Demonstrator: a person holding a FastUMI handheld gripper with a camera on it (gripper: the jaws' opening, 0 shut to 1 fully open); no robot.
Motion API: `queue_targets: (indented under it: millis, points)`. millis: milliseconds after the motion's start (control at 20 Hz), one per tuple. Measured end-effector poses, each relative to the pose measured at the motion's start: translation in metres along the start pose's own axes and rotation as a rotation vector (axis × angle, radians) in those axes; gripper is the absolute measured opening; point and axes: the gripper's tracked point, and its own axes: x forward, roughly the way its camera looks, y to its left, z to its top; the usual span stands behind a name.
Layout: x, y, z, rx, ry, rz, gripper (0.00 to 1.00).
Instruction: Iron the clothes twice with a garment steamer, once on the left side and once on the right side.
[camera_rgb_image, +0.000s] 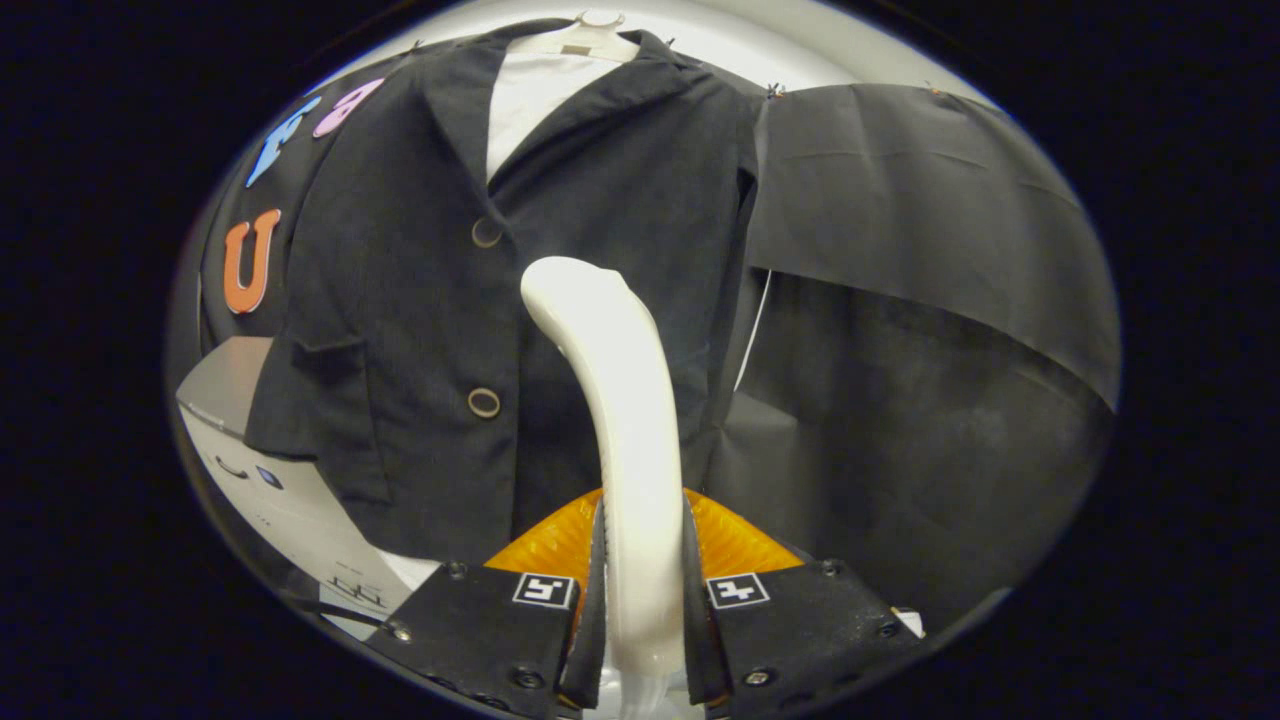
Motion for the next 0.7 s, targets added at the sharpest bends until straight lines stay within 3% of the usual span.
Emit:
queue_targets:
  millis: [700]
  points:
    - [0.007, 0.018, -0.093, -0.005, 0.148, 0.006, 0.35]
